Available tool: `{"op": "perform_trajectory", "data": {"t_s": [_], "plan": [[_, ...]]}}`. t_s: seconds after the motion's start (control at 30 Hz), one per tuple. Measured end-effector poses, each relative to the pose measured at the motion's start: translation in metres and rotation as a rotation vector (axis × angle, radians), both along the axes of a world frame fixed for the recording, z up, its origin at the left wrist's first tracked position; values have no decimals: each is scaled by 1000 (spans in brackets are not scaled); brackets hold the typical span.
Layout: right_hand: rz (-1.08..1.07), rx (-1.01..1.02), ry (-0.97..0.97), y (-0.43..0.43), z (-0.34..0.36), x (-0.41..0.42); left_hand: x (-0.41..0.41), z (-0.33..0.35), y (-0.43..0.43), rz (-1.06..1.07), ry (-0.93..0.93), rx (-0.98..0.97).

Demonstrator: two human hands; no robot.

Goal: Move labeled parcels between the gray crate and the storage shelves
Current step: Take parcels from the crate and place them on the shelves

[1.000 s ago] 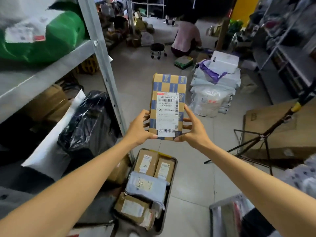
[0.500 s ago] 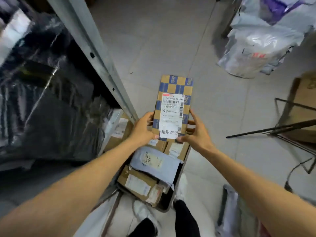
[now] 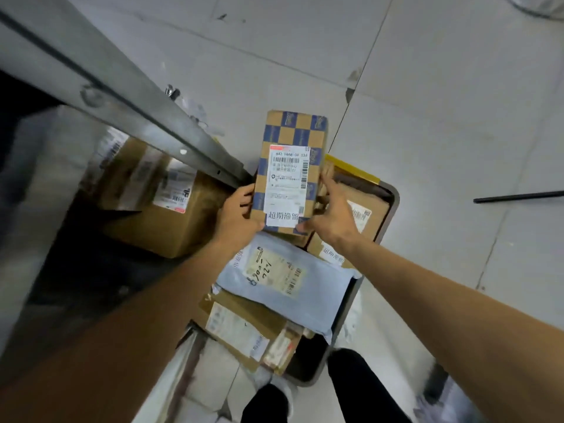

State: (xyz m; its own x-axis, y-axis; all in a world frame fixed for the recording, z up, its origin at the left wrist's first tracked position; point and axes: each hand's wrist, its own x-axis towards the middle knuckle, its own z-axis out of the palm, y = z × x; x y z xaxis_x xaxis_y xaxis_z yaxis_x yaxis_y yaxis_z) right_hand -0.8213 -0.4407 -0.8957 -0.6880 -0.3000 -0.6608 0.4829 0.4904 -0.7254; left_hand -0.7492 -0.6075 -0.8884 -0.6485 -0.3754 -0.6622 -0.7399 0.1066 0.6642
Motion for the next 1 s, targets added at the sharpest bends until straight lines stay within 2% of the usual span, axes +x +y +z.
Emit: {"op": "perform_trajectory", "data": {"t_s": [0.17, 0.27, 0.37, 0.5, 0.77, 0.87, 1.0], "plan": [[-37, 40, -57, -18, -51, 9, 9, -50, -9, 83, -19, -49], [-76, 56, -55, -35, -66, 19, 9, -60, -12, 121, -21, -86], [-104, 107, -88, -44, -80, 28, 10, -58, -17, 69, -33, -104], [-74, 186, -93, -41, -76, 31, 11, -57, -21, -2, -46, -84], [-55, 168, -154, -36, -69, 31, 15, -55, -20, -93, -99, -116], [40, 186, -150, -34, -62, 26, 17, -49, -18, -128, -105, -134], [152, 260, -115, -19, -40, 16, 13, -33, -10, -194, -18, -222]]}}
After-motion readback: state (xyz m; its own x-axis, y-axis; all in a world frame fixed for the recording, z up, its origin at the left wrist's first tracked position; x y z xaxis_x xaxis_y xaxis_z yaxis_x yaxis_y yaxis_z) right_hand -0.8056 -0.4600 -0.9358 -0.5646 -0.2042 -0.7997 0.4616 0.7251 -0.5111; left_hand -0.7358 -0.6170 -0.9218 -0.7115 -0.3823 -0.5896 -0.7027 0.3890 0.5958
